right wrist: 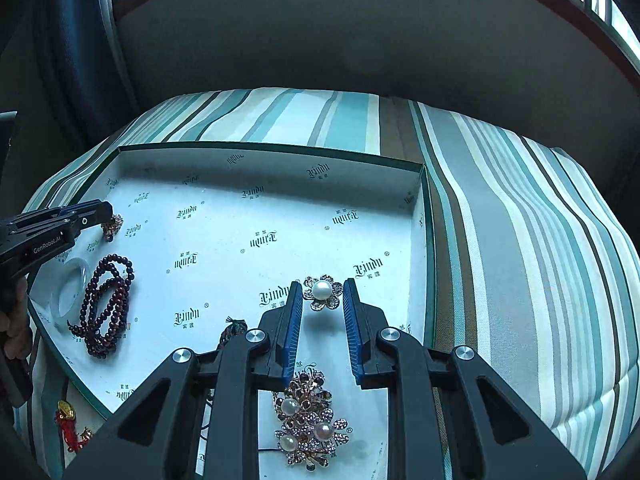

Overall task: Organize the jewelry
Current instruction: 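Open the left gripper to drop the chain while the right gripper releases the brooch in the box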

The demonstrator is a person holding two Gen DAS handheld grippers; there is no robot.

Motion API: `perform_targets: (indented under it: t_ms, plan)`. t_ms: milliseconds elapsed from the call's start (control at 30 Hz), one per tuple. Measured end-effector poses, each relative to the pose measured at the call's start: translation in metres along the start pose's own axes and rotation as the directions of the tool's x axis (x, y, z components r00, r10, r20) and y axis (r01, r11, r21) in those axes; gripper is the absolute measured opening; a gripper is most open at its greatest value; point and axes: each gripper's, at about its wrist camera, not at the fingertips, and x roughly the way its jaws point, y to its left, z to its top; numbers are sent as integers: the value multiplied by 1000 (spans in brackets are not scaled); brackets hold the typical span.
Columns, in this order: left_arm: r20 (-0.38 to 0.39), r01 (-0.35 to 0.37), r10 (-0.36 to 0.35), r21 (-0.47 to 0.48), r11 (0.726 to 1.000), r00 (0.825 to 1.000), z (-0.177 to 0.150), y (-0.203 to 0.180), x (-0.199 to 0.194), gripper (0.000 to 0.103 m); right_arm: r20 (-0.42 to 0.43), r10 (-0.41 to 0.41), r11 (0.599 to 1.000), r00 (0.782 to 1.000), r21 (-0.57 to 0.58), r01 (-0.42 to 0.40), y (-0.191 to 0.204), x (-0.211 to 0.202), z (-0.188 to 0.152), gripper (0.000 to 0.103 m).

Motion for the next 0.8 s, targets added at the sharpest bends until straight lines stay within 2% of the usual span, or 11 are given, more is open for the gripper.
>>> perform_targets:
  t_ms: [67,267,333,433,500,800]
  plan:
    - [-2,-4,4,1,1000,1000,-1,0,1,15,-8,-1,1000,1000,1,1,0,3,-2,22]
    - [-11,-15,15,4,1000,1000,-1,0,2,32,1,-1,1000,1000,1,1,0,3,-2,22]
    - [-11,-18,19,5,1000,1000,-2,0,2,40,6,10,1000,1000,8,-10,-1,1,-3,25]
    - [-5,-17,17,1,1000,1000,-1,0,-1,46,15,12,1000,1000,13,-12,-1,-1,-2,36]
    - [1,-16,16,1,1000,1000,0,0,-4,51,21,14,1000,1000,14,-14,-1,-5,-1,36]
    - [48,-15,16,-17,1000,999,-5,0,-44,55,86,25,1000,996,5,-25,7,-44,-3,36]
